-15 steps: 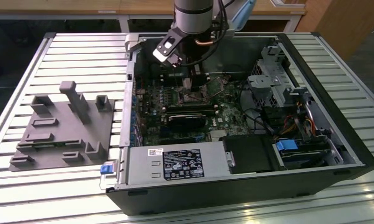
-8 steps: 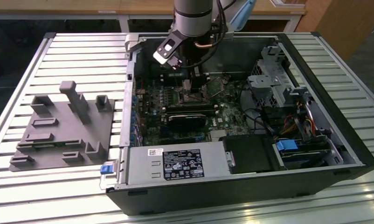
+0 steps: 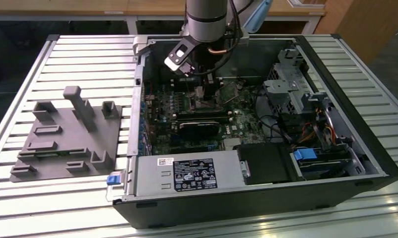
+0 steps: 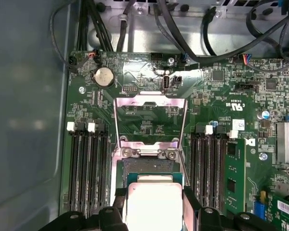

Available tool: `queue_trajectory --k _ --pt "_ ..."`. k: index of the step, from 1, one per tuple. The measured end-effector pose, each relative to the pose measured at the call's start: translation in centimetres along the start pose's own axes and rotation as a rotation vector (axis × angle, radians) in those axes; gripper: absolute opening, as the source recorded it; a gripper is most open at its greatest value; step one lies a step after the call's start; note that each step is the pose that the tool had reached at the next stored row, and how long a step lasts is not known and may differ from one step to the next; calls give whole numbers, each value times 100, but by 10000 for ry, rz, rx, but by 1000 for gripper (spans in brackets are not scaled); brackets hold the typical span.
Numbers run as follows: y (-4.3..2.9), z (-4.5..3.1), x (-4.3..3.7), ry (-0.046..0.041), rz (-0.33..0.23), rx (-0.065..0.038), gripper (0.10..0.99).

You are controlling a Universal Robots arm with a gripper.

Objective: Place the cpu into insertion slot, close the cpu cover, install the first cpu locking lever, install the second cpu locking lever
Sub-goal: 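Place the cpu into insertion slot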

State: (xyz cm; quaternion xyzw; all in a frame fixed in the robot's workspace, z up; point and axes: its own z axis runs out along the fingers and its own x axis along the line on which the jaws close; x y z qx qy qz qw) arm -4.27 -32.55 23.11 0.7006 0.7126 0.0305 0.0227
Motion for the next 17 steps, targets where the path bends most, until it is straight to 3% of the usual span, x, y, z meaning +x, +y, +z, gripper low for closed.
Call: queue_trajectory --k 17 --pt "5 188 -2 -5 19 29 541"
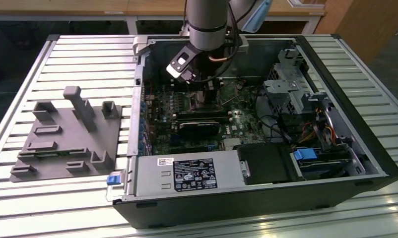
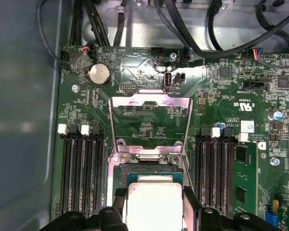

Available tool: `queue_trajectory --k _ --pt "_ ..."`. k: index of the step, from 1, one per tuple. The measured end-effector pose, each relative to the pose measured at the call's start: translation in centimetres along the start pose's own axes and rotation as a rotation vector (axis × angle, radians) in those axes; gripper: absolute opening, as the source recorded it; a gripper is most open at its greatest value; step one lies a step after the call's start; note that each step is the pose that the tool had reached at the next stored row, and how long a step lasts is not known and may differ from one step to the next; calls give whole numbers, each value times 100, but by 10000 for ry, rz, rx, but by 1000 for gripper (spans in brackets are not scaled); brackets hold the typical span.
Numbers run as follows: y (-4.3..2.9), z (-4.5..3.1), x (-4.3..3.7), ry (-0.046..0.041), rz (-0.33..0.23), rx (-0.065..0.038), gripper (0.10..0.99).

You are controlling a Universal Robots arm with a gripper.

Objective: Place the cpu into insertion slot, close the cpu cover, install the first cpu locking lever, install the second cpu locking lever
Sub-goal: 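Place the cpu into insertion slot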

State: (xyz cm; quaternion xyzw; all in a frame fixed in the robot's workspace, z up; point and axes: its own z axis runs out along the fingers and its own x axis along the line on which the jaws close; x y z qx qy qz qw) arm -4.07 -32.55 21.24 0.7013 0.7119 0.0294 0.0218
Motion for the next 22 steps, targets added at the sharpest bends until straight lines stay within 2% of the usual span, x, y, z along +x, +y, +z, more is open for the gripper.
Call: queue_trajectory --k 22 --pt "-6 157 13 -3 70 51 541"
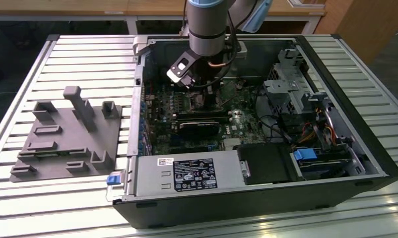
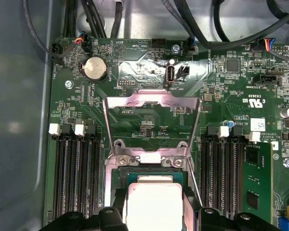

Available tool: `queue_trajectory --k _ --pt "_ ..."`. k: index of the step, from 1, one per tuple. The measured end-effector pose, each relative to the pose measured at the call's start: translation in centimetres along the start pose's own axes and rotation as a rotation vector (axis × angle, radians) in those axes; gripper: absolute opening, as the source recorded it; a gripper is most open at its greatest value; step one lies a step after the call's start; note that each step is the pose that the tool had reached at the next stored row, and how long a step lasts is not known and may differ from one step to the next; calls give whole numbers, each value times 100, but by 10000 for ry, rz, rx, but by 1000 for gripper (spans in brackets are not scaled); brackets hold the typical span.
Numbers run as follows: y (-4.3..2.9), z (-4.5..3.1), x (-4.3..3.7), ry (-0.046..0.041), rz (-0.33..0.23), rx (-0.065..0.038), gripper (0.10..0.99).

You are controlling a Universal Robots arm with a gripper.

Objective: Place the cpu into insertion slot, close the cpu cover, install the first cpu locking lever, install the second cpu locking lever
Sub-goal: 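Place the cpu into insertion slot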

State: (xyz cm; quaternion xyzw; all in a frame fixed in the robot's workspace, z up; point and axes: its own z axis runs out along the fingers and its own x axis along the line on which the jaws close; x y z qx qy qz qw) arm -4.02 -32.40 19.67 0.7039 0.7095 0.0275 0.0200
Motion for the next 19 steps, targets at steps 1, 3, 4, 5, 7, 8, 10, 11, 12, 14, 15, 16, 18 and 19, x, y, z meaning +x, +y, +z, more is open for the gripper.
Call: queue_trajectory --k 1,3,4,5,7,8,10,11,12,14,15,16,18,19 --pt "0 5 2 0 1 2 541" --pt "0 18 5 -1 1 7 541" --pt "0 23 7 0 2 9 541" --pt "0 23 7 -2 1 10 541" --pt "0 23 7 -4 1 11 541" --pt "0 24 7 -3 1 10 541" --pt "0 24 7 -2 1 10 541" --pt "0 25 7 -2 1 10 541" --pt "0 25 7 -2 1 10 541" --pt "0 26 7 -1 1 10 541" --pt "0 27 7 -1 1 10 541" --pt "0 27 7 -1 1 10 553" --pt "0 30 7 0 2 9 553" --pt "0 32 7 0 2 10 616"
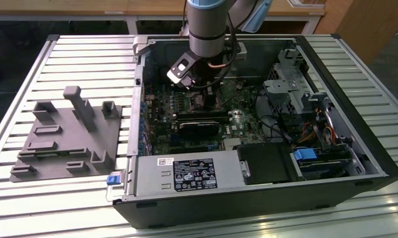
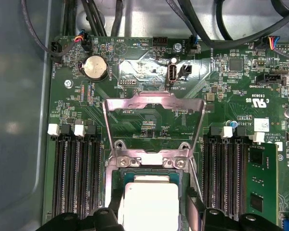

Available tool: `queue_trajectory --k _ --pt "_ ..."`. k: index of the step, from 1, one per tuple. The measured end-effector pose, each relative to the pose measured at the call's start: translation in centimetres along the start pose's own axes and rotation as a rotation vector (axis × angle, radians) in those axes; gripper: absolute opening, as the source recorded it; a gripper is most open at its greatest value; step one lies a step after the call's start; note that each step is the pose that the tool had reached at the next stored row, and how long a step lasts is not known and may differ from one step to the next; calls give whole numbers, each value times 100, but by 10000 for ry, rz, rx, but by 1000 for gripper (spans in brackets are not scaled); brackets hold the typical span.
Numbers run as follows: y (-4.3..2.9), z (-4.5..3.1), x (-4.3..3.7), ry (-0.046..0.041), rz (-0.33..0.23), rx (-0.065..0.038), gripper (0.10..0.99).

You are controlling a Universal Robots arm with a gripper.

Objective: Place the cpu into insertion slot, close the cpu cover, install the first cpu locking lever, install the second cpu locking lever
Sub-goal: 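Place the cpu into insertion slot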

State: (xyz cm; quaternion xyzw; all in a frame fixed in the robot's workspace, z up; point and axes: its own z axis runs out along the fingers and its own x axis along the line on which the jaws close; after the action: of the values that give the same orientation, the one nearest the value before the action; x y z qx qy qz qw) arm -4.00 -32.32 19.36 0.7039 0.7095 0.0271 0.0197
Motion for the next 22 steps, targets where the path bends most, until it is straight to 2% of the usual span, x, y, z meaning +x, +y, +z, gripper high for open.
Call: queue_trajectory --k 7,19,21,22 --pt "3 0 0 1 -1 0 616" --pt "15 -115 1 1 -1 34 604" --pt "20 -124 1 1 -1 65 475" --pt "22 -129 1 2 0 80 475"
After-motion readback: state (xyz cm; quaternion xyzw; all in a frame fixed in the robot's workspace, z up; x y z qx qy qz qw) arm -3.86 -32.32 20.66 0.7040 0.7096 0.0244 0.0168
